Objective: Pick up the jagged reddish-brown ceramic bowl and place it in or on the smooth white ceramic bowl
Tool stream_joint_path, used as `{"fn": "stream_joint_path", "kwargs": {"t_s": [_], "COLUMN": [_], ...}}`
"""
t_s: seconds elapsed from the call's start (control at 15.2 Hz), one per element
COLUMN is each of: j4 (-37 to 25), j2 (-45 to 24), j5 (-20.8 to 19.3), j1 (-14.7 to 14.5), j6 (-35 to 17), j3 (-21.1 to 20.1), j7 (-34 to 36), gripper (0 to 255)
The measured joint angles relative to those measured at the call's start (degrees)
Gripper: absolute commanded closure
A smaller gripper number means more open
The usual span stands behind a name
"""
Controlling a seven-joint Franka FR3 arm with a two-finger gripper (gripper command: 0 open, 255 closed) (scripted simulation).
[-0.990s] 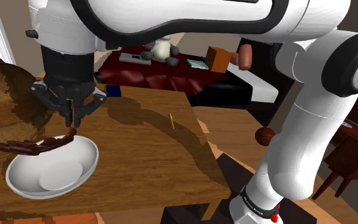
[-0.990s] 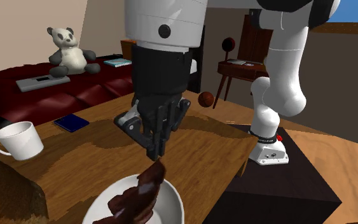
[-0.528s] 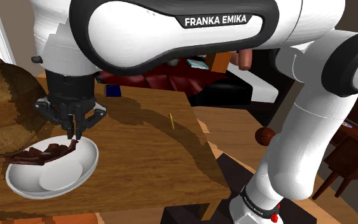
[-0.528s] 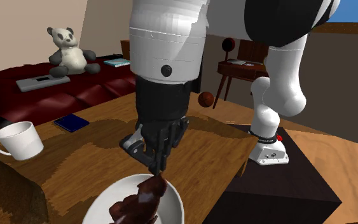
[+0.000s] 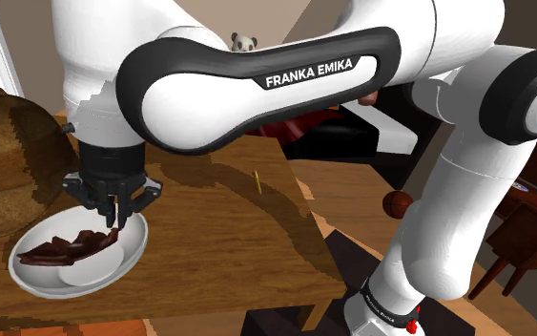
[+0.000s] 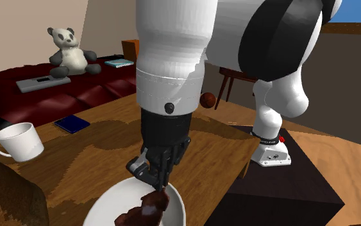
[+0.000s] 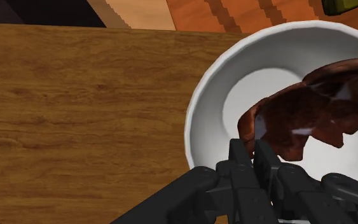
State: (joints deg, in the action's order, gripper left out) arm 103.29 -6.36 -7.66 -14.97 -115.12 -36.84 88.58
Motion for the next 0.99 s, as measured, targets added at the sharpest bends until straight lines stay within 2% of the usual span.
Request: {"fn": "stream_joint_path", "kwargs": {"t_s": [0.53,0.59,0.99], "j4": [1.52,1.52,1.52], "j2": [-0.47,-0.47,-0.47], "j5": [-0.44,-0.45,-0.45], "j1": [-0.09,-0.09,-0.09], "j6": [-1.89,-1.90,-1.91], "j3": [0.03,0.03,0.03], "j7": [0.42,0.43,0.43], "gripper": [255,0,0]}}
